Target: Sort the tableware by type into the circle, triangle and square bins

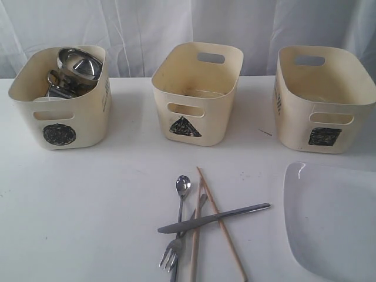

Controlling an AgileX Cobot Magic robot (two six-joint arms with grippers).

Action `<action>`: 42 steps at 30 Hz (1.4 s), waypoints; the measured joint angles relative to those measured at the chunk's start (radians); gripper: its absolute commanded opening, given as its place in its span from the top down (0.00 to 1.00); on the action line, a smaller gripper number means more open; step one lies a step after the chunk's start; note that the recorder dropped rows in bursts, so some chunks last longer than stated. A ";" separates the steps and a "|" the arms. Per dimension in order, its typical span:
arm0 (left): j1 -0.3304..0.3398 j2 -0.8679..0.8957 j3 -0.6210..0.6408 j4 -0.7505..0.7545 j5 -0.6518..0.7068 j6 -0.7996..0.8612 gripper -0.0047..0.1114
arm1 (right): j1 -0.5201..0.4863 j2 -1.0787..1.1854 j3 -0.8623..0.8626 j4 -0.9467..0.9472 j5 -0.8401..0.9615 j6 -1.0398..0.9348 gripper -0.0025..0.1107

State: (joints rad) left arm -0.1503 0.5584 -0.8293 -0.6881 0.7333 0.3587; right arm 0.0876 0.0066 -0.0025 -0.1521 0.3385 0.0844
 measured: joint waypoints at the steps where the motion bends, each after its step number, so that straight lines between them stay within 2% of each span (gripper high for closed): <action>1: 0.000 -0.016 0.010 0.000 0.011 -0.002 0.96 | 0.000 0.000 0.000 0.000 0.000 0.000 0.98; 6: 0.000 -0.075 0.020 0.000 0.001 0.000 0.96 | 0.000 0.000 0.000 0.000 0.000 0.000 0.98; 9: 0.000 -0.095 0.020 0.090 -0.023 -0.007 0.96 | 0.000 0.000 0.000 0.000 0.000 0.000 0.98; 12: 0.000 -0.097 0.042 0.204 -0.030 -0.105 0.96 | 0.000 0.000 0.000 0.000 0.000 0.000 0.98; 16: 0.005 -0.097 0.159 0.268 -0.171 -0.182 0.96 | 0.000 0.000 0.000 0.000 0.000 0.000 0.98; 19: 0.036 -0.119 0.243 0.216 -0.290 -0.122 0.96 | 0.000 0.000 0.000 0.000 0.000 0.000 0.98; 21: 0.083 -0.145 0.287 0.172 -0.349 -0.040 0.96 | 0.000 0.000 0.000 0.000 0.000 0.000 0.98; 27: 0.244 -0.244 0.366 0.139 -0.402 0.152 0.96 | 0.000 0.000 0.000 0.000 0.000 0.000 0.98; 34: 0.266 -0.327 0.495 0.188 -0.447 0.212 0.96 | 0.000 0.000 0.000 0.000 0.000 0.000 0.98; 42: 0.266 -0.355 0.757 0.173 -0.536 0.144 0.96 | 0.000 0.000 0.000 0.000 0.000 0.000 0.98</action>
State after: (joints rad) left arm 0.1154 0.2034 -0.0726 -0.5151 0.1971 0.5030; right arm 0.0876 0.0066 -0.0025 -0.1521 0.3385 0.0844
